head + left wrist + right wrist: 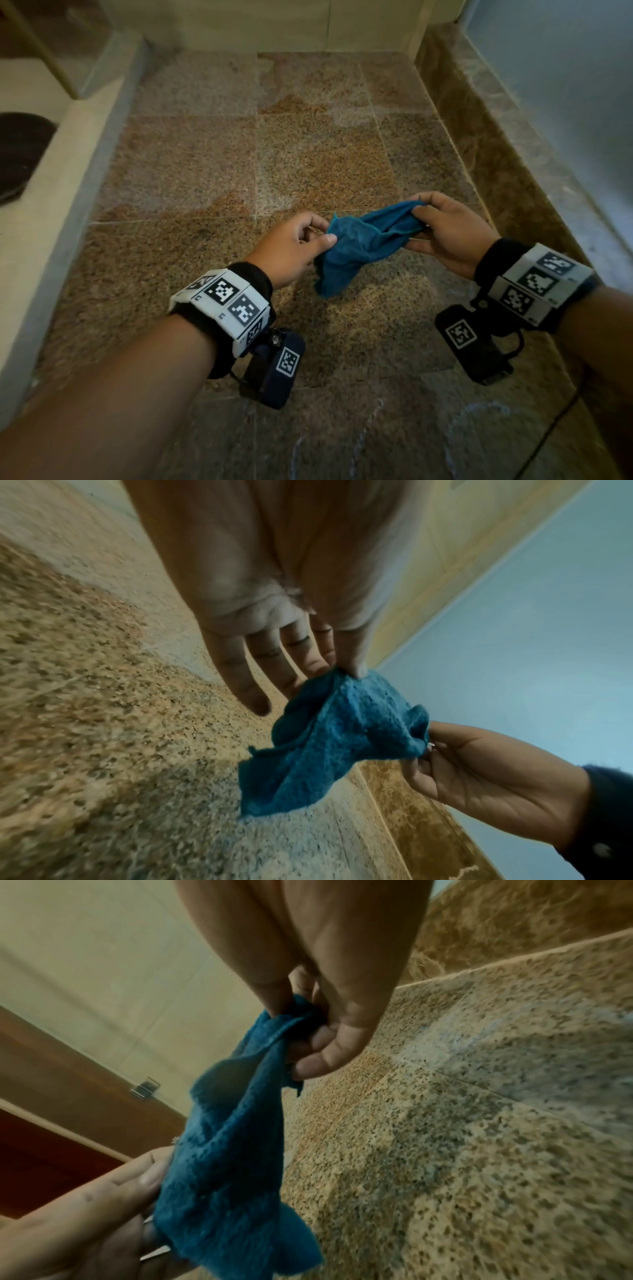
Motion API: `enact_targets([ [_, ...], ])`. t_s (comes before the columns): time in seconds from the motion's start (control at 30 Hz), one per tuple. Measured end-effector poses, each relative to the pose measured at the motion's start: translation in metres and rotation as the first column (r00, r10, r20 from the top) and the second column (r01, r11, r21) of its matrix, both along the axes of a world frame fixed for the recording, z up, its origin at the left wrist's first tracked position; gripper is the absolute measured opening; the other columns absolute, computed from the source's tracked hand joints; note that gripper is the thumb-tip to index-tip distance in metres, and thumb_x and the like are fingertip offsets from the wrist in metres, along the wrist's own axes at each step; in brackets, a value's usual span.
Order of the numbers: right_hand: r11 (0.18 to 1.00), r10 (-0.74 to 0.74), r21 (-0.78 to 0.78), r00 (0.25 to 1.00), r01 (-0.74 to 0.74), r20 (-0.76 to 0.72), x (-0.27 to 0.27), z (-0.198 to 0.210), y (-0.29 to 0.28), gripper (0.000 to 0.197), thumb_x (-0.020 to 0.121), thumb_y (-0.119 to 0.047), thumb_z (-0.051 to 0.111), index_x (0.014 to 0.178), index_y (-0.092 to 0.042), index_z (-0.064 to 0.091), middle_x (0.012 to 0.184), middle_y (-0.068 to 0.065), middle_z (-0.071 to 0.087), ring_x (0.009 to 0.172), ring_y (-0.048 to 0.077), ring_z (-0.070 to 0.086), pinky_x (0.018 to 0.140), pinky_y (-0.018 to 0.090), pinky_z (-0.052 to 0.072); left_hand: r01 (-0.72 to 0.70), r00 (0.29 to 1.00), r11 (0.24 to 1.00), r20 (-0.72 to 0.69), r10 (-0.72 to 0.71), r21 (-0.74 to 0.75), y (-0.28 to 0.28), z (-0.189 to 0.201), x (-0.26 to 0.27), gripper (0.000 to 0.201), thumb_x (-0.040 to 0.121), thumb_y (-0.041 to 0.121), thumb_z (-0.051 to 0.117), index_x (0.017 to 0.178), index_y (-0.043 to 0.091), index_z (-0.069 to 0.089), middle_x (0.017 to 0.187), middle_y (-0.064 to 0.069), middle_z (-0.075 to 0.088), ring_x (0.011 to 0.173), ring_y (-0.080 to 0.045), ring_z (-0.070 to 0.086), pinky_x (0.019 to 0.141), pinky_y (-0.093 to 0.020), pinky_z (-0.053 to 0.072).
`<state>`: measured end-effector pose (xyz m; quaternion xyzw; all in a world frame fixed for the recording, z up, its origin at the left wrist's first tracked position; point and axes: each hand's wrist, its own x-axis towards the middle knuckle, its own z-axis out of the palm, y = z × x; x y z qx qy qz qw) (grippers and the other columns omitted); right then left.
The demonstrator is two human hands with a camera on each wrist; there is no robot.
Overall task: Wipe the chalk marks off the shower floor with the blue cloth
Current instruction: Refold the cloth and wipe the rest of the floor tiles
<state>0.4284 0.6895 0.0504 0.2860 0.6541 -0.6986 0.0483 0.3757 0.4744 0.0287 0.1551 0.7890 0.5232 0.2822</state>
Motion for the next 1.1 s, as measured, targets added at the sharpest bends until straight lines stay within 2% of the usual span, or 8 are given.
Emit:
enact_targets([
  [0.2,0.986,0.04,0.153,0.99,-0.061,0.138,-0.001,-0.003,0.002,0.021,0.103,-0.024,0.034,0.111,-0.013,0.05,0.096,0.004,0.06,0.07,0.014,0.06,0.056,0.024,0.056,0.007,0.999,1.0,-0.039,-0.007,-0.002,-0.006,-0.004,0.0,0.01,0.099,0.013,0.05,0.106,0.006,0.051,0.112,-0.008,0.051,0.104,-0.032,0.059,0.08,-0.041,0.057],
  [0.3,0.993,-0.01,0.119,0.994,-0.003,0.111,-0.003,-0.001,0.006,0.021,0.103,-0.023,0.033,0.112,-0.013,0.048,0.098,0.006,0.062,0.077,0.017,0.063,0.063,0.027,0.057,0.051,0.986,0.996,-0.154,-0.062,-0.075,-0.016,-0.009,-0.003,0.007,0.094,0.014,0.059,0.09,0.019,0.057,0.111,-0.003,0.053,0.096,-0.022,0.06,0.074,-0.036,0.053],
  [0.47,0.963,-0.113,-0.247,0.993,0.105,-0.018,-0.009,0.002,0.001,0.026,0.103,-0.018,0.03,0.121,-0.009,0.047,0.108,0.006,0.062,0.092,0.016,0.064,0.075,0.032,0.055,0.477,0.866,0.803,0.034,-0.499,-0.357,-0.023,-0.008,0.0,0.014,0.083,0.021,0.074,0.083,0.033,0.067,0.097,0.014,0.061,0.1,-0.008,0.057,0.092,-0.029,0.043],
  [0.7,0.878,-0.114,-0.467,0.993,0.102,0.002,-0.008,0.008,-0.005,0.028,0.1,-0.022,0.035,0.11,-0.003,0.052,0.098,0.012,0.067,0.078,0.02,0.07,0.067,0.034,0.059,0.105,0.98,0.971,-0.146,-0.138,-0.214,-0.01,0.0,-0.003,0.053,0.093,0.026,0.063,0.141,0.029,0.042,0.143,0.003,0.045,0.131,-0.014,0.042,0.1,-0.025,0.034],
  [0.87,0.888,0.028,-0.458,0.999,-0.041,-0.035,-0.007,0.013,-0.009,0.027,0.099,-0.022,0.035,0.104,-0.005,0.056,0.092,0.011,0.069,0.078,0.018,0.07,0.069,0.031,0.059,0.188,0.954,0.939,-0.176,-0.244,-0.287,0.007,0.001,-0.002,0.039,0.091,0.028,0.065,0.128,0.026,0.054,0.148,-0.002,0.036,0.138,-0.017,0.033,0.11,-0.028,0.026],
  [0.93,0.934,0.035,-0.353,0.997,-0.055,-0.062,-0.009,0.012,-0.007,0.021,0.099,-0.019,0.038,0.095,-0.01,0.056,0.084,0.006,0.067,0.07,0.014,0.067,0.065,0.028,0.058,0.164,0.957,0.959,-0.2,-0.211,-0.231,0.009,0.001,-0.003,0.004,0.093,0.022,0.062,0.09,0.023,0.06,0.117,0.002,0.059,0.117,-0.017,0.051,0.089,-0.022,0.038],
  [0.97,0.974,0.045,-0.218,0.996,-0.06,-0.074,-0.01,0.009,-0.004,0.017,0.098,-0.017,0.04,0.09,-0.013,0.055,0.079,0.004,0.063,0.066,0.013,0.064,0.062,0.028,0.055,0.153,0.963,0.967,-0.188,-0.191,-0.202,0.007,0.0,-0.003,0.015,0.094,0.021,0.06,0.08,0.024,0.056,0.096,0.005,0.061,0.099,-0.015,0.057,0.075,-0.022,0.039],
  [1.1,0.911,0.161,0.38,0.987,-0.158,0.023,-0.01,-0.004,0.01,0.013,0.095,-0.013,0.051,0.094,-0.026,0.051,0.081,0.005,0.055,0.068,0.015,0.052,0.06,0.027,0.046,0.097,0.992,0.994,-0.074,-0.101,-0.059,0.002,0.0,-0.003,0.015,0.099,0.019,0.051,0.084,0.021,0.052,0.083,-0.002,0.066,0.082,-0.021,0.062,0.074,-0.031,0.044],
])
